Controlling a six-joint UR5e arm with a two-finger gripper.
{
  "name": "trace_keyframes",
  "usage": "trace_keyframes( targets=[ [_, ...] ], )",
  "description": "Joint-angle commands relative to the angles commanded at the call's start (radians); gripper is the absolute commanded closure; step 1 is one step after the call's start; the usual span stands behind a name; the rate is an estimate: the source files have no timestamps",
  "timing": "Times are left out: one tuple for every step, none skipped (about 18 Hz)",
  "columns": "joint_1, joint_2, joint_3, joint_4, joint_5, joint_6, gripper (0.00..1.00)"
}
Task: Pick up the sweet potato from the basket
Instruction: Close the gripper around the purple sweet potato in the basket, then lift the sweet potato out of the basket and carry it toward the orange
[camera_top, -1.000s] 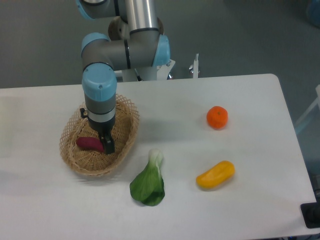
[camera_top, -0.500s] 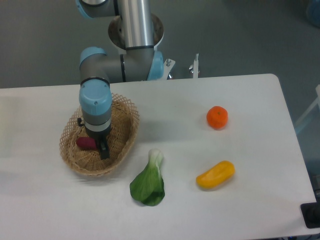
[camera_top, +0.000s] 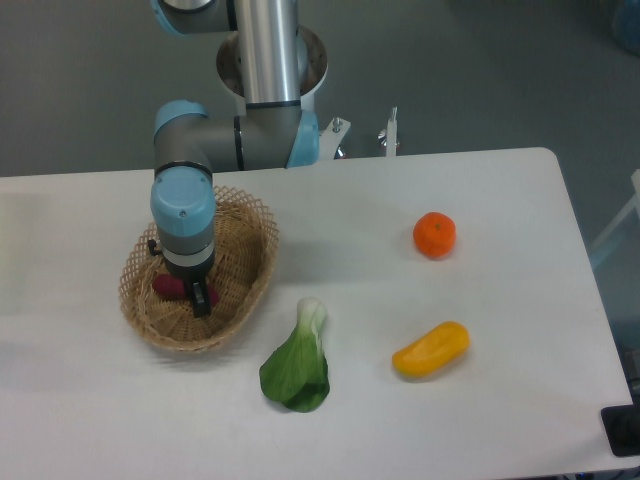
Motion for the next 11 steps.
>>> trace_keyframes(
  targets=[
    [0.002,0.002,0.002,0.0,-0.002,0.0,0.84],
    [0.002,0.006,0.006,0.0,-0.002,0.0,0.87],
    [0.003,0.012,0.012,-0.002,-0.003,0.0,0.87],
    [0.003,0.024,0.018,-0.006,-0.005,0.0,0.87],
    [0.005,0.04,0.023,-0.009,-0.006,-0.002,0.87],
    [0.009,0.055,0.025,-0.011,-0.008,-0.008,0.87],
    [0.015,0.072,0.028,-0.015,-0.008,-0.015,0.86],
    [0.021,0.092,0.029,-0.018,-0.008,-0.029,0.85],
    [0.035,0.118,0.029,-0.02,-0.006,-0.043,0.83],
    [0.049,0.141,0.031,-0.023,-0.005,-0.051,0.82],
    [0.067,0.162,0.032,-0.025,-0.003,-0.057,0.81]
  ],
)
